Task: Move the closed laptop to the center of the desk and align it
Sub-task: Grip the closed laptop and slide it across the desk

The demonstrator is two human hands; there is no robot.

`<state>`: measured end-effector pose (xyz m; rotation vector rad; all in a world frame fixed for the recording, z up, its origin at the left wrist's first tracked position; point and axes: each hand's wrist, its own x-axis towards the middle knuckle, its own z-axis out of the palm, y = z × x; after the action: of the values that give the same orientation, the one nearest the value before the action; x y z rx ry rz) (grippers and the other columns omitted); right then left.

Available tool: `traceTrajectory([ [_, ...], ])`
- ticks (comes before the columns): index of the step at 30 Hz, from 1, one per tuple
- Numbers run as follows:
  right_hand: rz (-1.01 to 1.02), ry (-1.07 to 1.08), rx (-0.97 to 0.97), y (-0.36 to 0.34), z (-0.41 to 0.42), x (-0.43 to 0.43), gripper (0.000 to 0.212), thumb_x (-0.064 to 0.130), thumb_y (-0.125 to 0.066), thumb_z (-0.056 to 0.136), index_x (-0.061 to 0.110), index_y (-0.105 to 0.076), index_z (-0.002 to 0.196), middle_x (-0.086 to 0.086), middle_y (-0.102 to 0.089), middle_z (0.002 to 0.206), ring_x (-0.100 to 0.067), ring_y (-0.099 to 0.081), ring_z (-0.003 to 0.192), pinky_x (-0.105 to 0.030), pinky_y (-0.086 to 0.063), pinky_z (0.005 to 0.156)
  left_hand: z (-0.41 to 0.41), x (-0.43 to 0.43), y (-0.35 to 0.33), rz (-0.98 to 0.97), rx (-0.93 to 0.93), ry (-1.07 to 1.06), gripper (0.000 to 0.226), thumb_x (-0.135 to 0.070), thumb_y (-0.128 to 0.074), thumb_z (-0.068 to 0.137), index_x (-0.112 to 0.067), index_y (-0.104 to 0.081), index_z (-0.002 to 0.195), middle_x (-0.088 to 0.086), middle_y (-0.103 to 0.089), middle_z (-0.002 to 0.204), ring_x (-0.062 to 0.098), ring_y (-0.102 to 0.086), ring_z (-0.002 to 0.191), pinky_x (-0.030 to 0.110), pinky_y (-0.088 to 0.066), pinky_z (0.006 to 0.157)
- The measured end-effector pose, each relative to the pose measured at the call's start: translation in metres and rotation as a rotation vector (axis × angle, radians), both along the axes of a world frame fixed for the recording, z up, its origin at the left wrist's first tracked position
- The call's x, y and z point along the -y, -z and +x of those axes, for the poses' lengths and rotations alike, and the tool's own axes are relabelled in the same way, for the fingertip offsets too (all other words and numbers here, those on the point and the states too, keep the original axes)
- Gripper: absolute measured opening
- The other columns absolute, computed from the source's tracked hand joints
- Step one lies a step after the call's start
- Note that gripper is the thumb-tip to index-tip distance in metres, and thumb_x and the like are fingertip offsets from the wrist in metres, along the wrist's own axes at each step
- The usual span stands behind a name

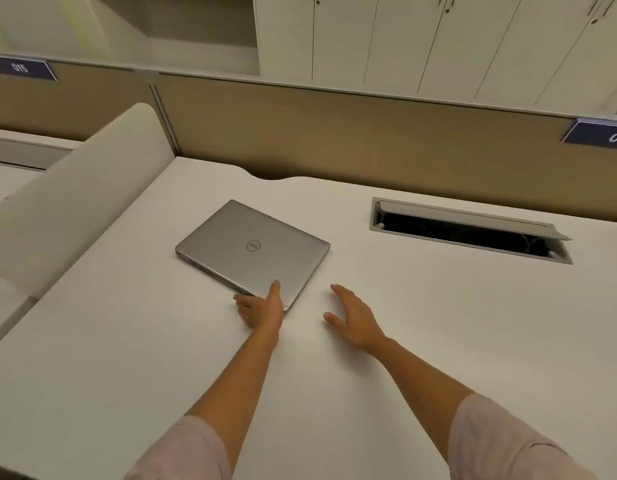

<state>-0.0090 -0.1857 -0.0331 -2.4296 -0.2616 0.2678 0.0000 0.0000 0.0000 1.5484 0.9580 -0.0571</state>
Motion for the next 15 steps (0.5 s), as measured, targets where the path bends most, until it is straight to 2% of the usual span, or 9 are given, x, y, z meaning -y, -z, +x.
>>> traceTrajectory([
  [3,0.029,0.023,-0.021,0.000,0.014,-0.006,0.064,0.038,-0.052,0.095,0.018,-0.027,0.149,-0.001,-0.029,0.157,-0.018,-0.028,0.144,-0.033,-0.021,0.118,0.017,-0.004,-0.008,-0.108,-0.075,-0.104,0.104,-0.056,-0.057,0.089,-0.008,0.008,0.155,0.008,0.003,0.167,0.024,0.001,0.153,0.047,-0.005,0.123],
  [8,0.037,0.055,-0.030,0.002,0.029,-0.016,0.062,0.036,-0.053,0.095,0.017,-0.028,0.149,-0.001,-0.032,0.155,-0.019,-0.030,0.143,-0.034,-0.022,0.117,0.040,-0.016,-0.018,-0.456,0.011,-0.280,0.101,-0.060,-0.057,0.088,-0.016,0.001,0.156,0.005,-0.013,0.166,0.027,-0.017,0.151,0.048,-0.014,0.123],
  [11,0.013,0.051,0.008,0.012,0.027,-0.018,0.063,0.034,-0.055,0.094,0.014,-0.030,0.148,-0.002,-0.031,0.156,-0.020,-0.026,0.145,-0.034,-0.018,0.119,0.045,-0.026,-0.022,-0.541,0.014,-0.335,0.100,-0.062,-0.069,0.077,-0.019,-0.021,0.153,0.008,-0.032,0.159,0.030,-0.036,0.143,0.052,-0.031,0.117],
  [15,-0.005,0.055,0.067,0.025,0.019,-0.019,0.060,0.033,-0.053,0.095,0.017,-0.031,0.148,0.000,-0.028,0.157,-0.019,-0.019,0.147,-0.037,-0.014,0.120,0.048,-0.040,-0.029,-0.685,0.104,-0.272,0.090,-0.043,-0.083,0.059,-0.019,-0.050,0.139,0.007,-0.056,0.141,0.032,-0.058,0.123,0.049,-0.047,0.105],
])
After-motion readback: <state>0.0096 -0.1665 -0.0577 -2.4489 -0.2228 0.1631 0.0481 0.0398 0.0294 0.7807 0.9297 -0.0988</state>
